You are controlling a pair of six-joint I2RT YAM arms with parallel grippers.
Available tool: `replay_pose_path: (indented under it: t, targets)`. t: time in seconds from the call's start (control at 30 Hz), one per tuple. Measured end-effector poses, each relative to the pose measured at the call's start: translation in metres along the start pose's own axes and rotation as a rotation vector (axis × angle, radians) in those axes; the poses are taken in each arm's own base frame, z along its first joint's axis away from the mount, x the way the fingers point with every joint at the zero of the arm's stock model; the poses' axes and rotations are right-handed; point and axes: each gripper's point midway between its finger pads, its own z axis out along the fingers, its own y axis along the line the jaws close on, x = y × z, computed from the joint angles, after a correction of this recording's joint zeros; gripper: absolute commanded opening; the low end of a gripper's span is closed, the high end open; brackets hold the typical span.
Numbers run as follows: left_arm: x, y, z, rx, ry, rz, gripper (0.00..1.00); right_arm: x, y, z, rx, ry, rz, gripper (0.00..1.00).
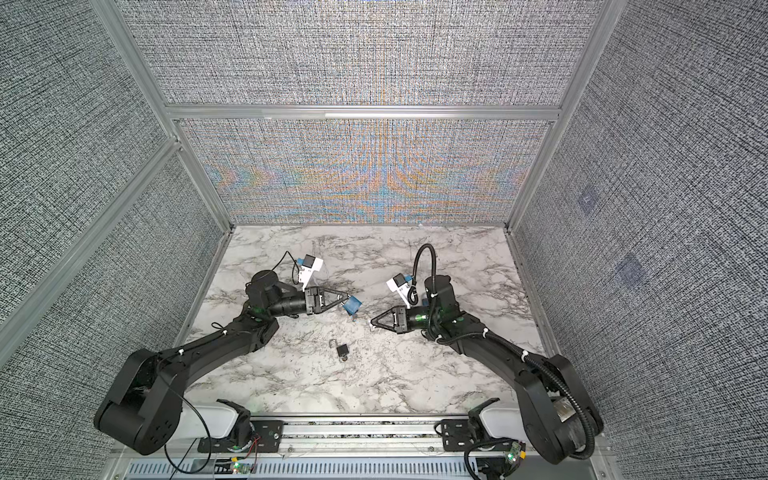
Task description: Lock with the key
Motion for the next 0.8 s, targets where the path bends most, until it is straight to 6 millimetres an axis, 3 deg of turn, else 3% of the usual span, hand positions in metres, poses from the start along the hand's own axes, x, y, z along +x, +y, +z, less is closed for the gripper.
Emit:
replay_pose_path:
  t: [0.2,0.37,0.6,0.8]
  targets:
    - [-0.007,0.006,0.004,-0.046,0.025,0.033,0.00,-0.017,-0.005,-0.026,0.066,-0.096,0.010,0.00]
    - [-0.003,0.031,0.017,-0.110,0.085,0.000,0.00,-0.042,-0.010,-0.059,0.156,-0.228,0.004,0.00]
    - [0.008,0.058,0.058,-0.152,0.229,-0.002,0.00,-0.069,-0.015,-0.104,0.281,-0.382,0.013,0.00]
    - [0.013,0.087,0.109,-0.193,0.356,-0.003,0.00,-0.068,-0.031,-0.125,0.332,-0.442,0.073,0.00]
